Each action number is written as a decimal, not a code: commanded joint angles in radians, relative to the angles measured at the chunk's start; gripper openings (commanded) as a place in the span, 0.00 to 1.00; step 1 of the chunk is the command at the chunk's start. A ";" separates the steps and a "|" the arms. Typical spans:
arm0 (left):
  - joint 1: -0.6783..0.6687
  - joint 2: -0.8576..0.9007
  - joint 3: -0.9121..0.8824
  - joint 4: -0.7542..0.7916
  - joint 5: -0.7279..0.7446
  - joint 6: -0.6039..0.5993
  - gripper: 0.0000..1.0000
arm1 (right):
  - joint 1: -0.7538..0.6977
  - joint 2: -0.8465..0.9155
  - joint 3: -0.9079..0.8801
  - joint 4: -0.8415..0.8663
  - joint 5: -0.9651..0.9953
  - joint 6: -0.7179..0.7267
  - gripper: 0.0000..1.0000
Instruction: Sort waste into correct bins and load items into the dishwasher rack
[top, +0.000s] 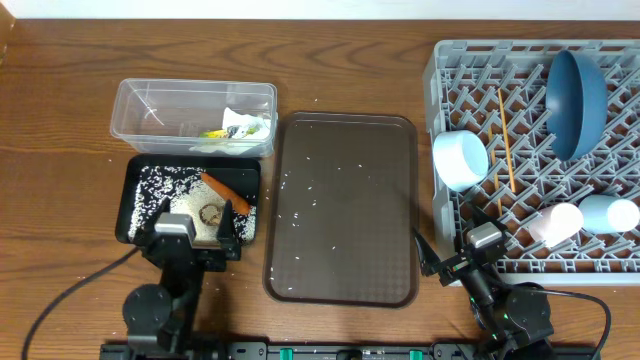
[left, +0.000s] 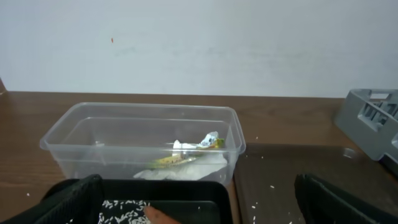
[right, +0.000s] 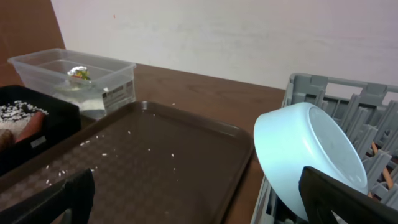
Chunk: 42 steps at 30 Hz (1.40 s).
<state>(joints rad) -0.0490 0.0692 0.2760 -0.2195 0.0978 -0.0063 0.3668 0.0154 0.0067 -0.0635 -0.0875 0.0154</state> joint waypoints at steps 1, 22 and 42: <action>-0.003 -0.069 -0.070 0.034 -0.002 0.009 0.98 | -0.021 -0.002 -0.001 -0.004 0.009 0.013 0.99; -0.014 -0.068 -0.272 0.216 0.002 0.006 0.98 | -0.021 -0.002 -0.001 -0.004 0.009 0.014 0.99; -0.015 -0.065 -0.272 0.157 0.002 0.006 0.98 | -0.021 -0.002 -0.001 -0.004 0.009 0.014 0.99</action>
<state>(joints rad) -0.0612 0.0101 0.0128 -0.0177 0.0895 -0.0029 0.3668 0.0158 0.0067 -0.0635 -0.0875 0.0154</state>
